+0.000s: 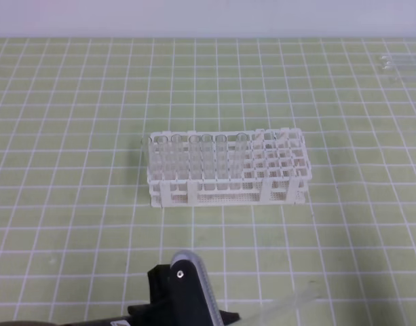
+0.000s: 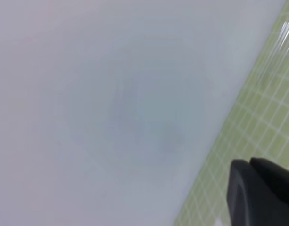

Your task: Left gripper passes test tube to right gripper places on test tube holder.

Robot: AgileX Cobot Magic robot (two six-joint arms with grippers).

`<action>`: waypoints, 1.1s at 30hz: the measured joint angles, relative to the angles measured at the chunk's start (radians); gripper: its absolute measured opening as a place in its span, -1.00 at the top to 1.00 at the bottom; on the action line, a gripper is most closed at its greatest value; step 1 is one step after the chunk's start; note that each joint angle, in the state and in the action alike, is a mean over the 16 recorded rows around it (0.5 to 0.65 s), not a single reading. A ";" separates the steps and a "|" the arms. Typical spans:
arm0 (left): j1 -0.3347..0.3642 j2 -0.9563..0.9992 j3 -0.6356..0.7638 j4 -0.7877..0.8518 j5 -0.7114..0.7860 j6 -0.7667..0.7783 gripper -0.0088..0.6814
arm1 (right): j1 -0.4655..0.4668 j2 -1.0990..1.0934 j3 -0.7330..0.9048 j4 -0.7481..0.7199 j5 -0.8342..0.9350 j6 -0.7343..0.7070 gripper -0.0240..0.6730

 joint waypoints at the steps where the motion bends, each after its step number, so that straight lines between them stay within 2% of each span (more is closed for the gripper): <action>1: 0.000 0.003 0.000 0.000 -0.012 0.000 0.96 | 0.000 0.000 0.000 0.005 0.005 -0.008 0.94; 5: 0.000 0.007 0.000 -0.006 -0.056 -0.002 0.96 | 0.000 0.000 -0.009 0.013 0.070 -0.076 0.94; 9: 0.000 0.007 0.000 -0.019 -0.089 -0.004 0.97 | 0.000 0.000 -0.043 0.023 0.190 -0.214 0.94; 15: 0.000 0.005 0.000 -0.040 -0.121 -0.006 0.97 | 0.000 0.027 -0.120 0.084 0.385 -0.505 0.93; 23: 0.000 0.005 0.000 -0.054 -0.165 -0.006 0.97 | 0.002 0.118 -0.208 0.272 0.603 -0.896 0.90; 29: 0.000 0.006 0.000 -0.054 -0.199 -0.007 0.97 | 0.009 0.205 -0.230 0.382 0.724 -1.063 0.85; 33: 0.000 0.011 0.000 -0.054 -0.225 -0.007 0.97 | 0.014 0.253 -0.249 0.403 0.781 -1.122 0.83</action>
